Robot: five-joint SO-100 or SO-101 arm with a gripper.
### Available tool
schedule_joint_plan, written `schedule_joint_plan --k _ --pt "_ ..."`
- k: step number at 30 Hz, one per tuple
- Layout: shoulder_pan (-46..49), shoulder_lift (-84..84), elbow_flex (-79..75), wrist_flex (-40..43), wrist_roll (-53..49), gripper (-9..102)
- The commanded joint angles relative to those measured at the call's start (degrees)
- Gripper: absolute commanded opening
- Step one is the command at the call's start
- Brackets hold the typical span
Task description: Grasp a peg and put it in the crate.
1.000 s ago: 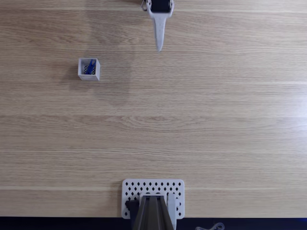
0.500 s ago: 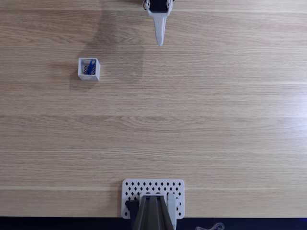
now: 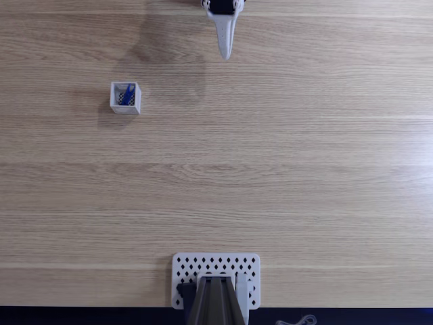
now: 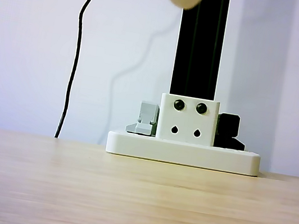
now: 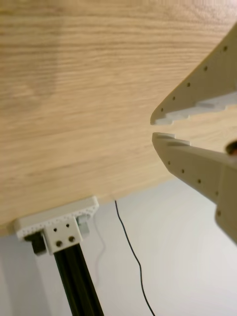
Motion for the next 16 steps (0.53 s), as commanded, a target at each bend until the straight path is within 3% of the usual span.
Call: schedule_joint_plan --k 1,16 --pt "-0.1 1.3 -0.6 0.7 0.5 -1" --pt "-0.1 1.2 -0.7 1.1 0.7 -1"
